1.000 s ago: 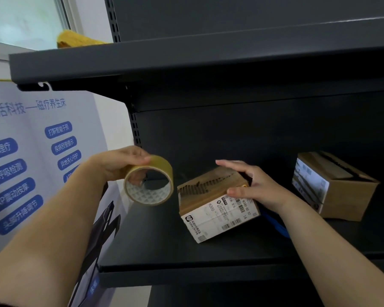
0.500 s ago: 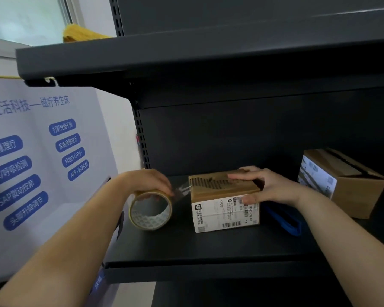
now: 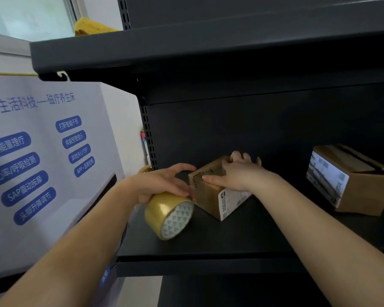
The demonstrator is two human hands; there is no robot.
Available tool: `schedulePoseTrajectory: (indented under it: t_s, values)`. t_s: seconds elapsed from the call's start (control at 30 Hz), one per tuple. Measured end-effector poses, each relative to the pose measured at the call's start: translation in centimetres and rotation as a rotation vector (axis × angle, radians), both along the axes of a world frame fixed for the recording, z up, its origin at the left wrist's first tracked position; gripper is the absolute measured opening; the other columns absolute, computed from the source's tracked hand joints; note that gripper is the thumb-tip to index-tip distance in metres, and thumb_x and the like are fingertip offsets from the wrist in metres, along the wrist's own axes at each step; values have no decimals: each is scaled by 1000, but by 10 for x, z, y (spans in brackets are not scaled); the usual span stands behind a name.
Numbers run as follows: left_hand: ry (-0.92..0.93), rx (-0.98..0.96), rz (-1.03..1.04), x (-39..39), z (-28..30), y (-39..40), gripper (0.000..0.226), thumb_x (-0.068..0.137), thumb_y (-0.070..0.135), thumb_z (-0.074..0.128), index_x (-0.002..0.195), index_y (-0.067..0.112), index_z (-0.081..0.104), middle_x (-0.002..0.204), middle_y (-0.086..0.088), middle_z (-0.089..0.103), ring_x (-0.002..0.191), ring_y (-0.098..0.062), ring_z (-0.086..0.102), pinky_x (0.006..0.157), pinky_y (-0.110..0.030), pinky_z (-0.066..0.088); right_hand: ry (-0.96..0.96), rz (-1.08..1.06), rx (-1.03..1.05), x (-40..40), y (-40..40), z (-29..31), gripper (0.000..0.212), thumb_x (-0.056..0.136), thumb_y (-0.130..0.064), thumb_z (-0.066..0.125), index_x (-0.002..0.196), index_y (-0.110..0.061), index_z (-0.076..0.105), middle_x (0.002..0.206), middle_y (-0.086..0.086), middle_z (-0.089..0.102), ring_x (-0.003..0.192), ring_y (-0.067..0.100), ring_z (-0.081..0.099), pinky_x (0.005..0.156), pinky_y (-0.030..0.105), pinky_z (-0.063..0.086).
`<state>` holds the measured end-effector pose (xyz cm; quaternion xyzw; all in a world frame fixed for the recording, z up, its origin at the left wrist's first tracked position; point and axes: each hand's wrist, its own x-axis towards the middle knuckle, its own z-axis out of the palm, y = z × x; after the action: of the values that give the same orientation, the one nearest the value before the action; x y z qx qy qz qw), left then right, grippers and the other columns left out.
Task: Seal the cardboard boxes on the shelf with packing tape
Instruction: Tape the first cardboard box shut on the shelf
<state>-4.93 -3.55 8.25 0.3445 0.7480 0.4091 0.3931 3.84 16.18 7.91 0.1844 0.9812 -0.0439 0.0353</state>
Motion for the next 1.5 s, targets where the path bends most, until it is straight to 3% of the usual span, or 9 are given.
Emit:
schedulePoseTrajectory:
  t_s: [0.23, 0.53, 0.73, 0.83, 0.97, 1.07, 1.2, 1.33, 1.5]
  values:
    - [-74, 178, 288, 7, -31, 19, 51, 84, 18, 65, 125, 41, 46, 117, -11, 65, 100, -30, 65, 81, -43, 54, 323, 122, -296, -33, 19, -5, 82, 72, -70, 57, 139, -26, 41, 142, -1, 35, 126, 21, 38, 101, 42, 36]
    - [-118, 354, 480, 17, -42, 40, 42, 80, 10, 66, 101, 46, 56, 110, -1, 54, 93, -25, 60, 66, -32, 51, 609, -58, -11, -15, 16, -4, 42, 86, -56, 51, 107, -21, 60, 103, -1, 52, 83, 14, 53, 61, 30, 43]
    - [-123, 362, 506, 14, -45, 42, 43, 81, 10, 64, 103, 46, 56, 108, 6, 48, 99, -26, 55, 76, -36, 49, -119, -354, -133, 45, 66, -9, 50, 83, -47, 63, 115, -10, 55, 82, 2, 51, 72, 14, 53, 60, 24, 46]
    - [-125, 372, 504, 14, -44, 43, 44, 80, 9, 65, 105, 45, 56, 107, 5, 49, 97, -25, 56, 70, -33, 49, -190, -350, -172, 50, 69, -24, 62, 80, -43, 68, 125, -6, 47, 81, 0, 46, 71, 12, 50, 51, 21, 41]
    - [-146, 390, 511, 15, -43, 44, 47, 78, 4, 67, 106, 41, 57, 120, -4, 49, 103, -29, 56, 81, -38, 51, -2, -245, -334, 49, 78, -38, 47, 83, -27, 68, 121, -11, 46, 95, 3, 53, 78, 15, 57, 57, 24, 46]
    - [-167, 395, 520, 16, -42, 43, 47, 78, 5, 66, 105, 41, 58, 122, -6, 49, 104, -30, 57, 86, -42, 51, 354, -75, -509, 53, 74, -30, 23, 89, -24, 60, 105, -23, 43, 84, 4, 59, 58, 13, 63, 47, 24, 47]
    - [-175, 389, 533, 20, -39, 42, 46, 80, 4, 63, 107, 40, 58, 117, -4, 53, 98, -28, 59, 68, -34, 52, 325, 231, -146, 52, 41, 5, 9, 92, -36, 51, 84, -37, 47, 71, -5, 54, 52, 6, 54, 45, 21, 37]
    - [-176, 388, 539, 21, -39, 44, 49, 81, 1, 62, 116, 34, 55, 130, -12, 49, 109, -34, 56, 88, -45, 51, 199, 344, 274, 35, 9, 22, 10, 94, -36, 47, 100, -32, 53, 76, -9, 49, 64, 5, 50, 51, 23, 34]
    - [-171, 398, 555, 21, -38, 46, 51, 81, -3, 61, 121, 28, 57, 131, -14, 51, 112, -36, 55, 96, -50, 47, 166, 357, 328, 25, -1, 25, 11, 93, -32, 51, 102, -30, 55, 78, -8, 49, 67, 8, 49, 53, 25, 37]
